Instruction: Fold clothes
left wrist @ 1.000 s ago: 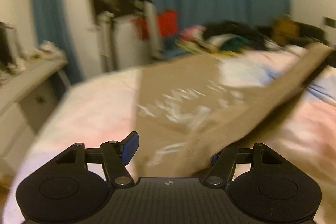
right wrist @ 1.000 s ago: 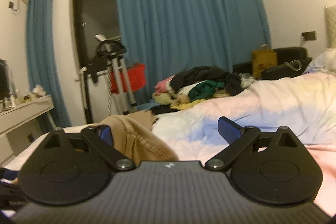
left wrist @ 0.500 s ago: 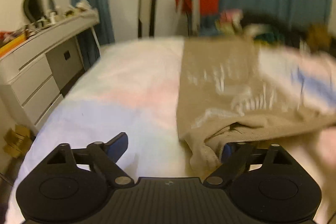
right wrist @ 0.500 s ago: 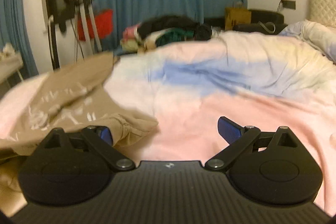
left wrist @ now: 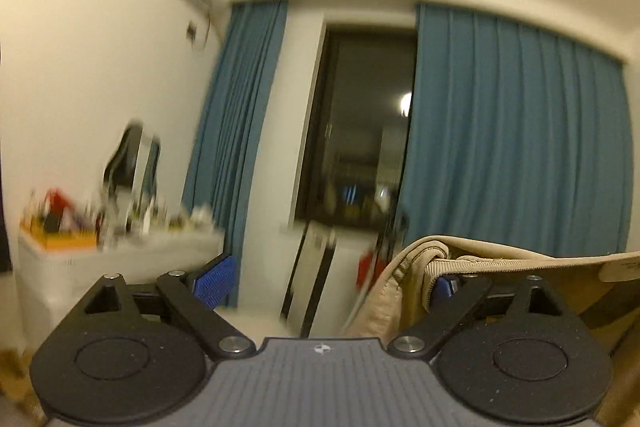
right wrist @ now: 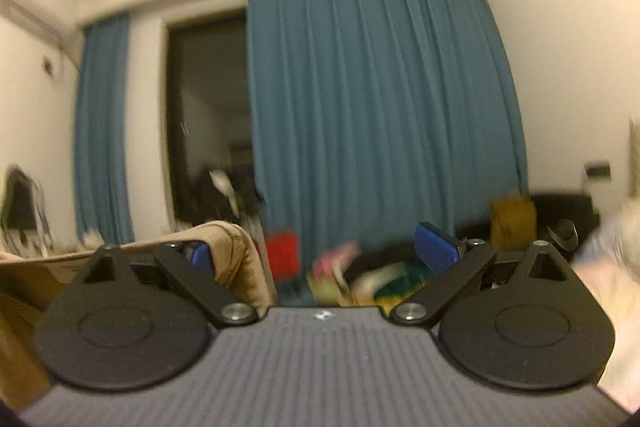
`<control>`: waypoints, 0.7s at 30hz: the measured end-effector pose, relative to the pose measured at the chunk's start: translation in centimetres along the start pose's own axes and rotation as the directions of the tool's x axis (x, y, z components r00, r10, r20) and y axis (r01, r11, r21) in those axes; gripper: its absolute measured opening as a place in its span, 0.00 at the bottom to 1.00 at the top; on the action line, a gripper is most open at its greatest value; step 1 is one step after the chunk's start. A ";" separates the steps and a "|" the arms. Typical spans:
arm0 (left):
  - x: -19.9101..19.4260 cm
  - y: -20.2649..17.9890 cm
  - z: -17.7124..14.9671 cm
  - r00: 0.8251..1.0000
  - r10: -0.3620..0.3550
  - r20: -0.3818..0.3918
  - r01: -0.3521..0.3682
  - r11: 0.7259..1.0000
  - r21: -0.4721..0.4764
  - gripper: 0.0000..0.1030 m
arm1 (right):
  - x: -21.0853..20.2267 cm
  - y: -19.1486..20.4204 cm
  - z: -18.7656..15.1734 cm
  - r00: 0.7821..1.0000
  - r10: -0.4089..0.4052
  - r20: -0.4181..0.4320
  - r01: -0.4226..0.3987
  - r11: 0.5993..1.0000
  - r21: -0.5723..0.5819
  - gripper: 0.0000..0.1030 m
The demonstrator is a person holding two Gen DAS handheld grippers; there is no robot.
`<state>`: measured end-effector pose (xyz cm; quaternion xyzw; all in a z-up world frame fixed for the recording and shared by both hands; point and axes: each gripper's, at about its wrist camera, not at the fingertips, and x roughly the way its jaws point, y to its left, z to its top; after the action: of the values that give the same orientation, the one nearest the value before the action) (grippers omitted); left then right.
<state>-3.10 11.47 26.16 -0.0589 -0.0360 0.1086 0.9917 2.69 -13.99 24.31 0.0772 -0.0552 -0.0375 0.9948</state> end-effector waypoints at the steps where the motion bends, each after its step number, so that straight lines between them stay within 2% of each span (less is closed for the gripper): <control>1: -0.6 -0.2 2.6 0.999 -0.012 0.035 0.013 1.000 -0.009 0.94 | -0.7 0.2 2.6 0.999 0.016 0.029 -0.016 1.000 0.004 0.96; 6: -4.5 -0.5 13.9 0.987 -0.090 0.134 0.099 0.993 -0.064 0.96 | -4.8 1.0 14.0 0.984 0.085 0.155 -0.085 0.996 -0.006 0.96; 9: -6.0 -1.1 18.0 0.979 -0.133 0.156 0.145 0.987 -0.069 0.98 | -7.0 0.8 19.0 0.975 0.099 0.198 -0.095 0.995 -0.030 0.96; 11: -6.7 -1.6 19.8 0.976 -0.162 0.148 0.174 0.982 -0.072 0.99 | -7.9 0.3 20.8 0.974 0.099 0.202 -0.095 0.995 -0.032 0.96; 13: -6.7 -2.2 20.0 0.976 -0.192 0.105 0.201 0.976 -0.082 0.99 | -8.3 -0.3 21.1 0.980 0.090 0.180 -0.086 0.996 -0.034 0.96; 15: -5.6 -3.0 18.8 0.975 -0.217 0.050 0.221 0.971 -0.089 0.99 | -8.2 -0.9 20.7 0.986 0.079 0.147 -0.075 0.997 -0.032 0.96; 17: -3.8 -3.0 16.6 0.973 -0.231 0.001 0.230 0.969 -0.091 1.00 | -7.1 -1.7 19.0 0.993 0.066 0.099 -0.063 0.998 -0.028 0.96; 21: 3.2 -4.1 9.6 0.962 -0.236 -0.135 0.227 0.971 -0.074 1.00 | -2.9 -3.3 14.0 0.999 0.031 -0.010 -0.031 0.999 -0.032 0.96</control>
<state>0.11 9.28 36.37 -0.0903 0.0255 -0.0137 0.9955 -1.98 -19.10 37.23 0.0603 -0.0512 -0.0225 0.9966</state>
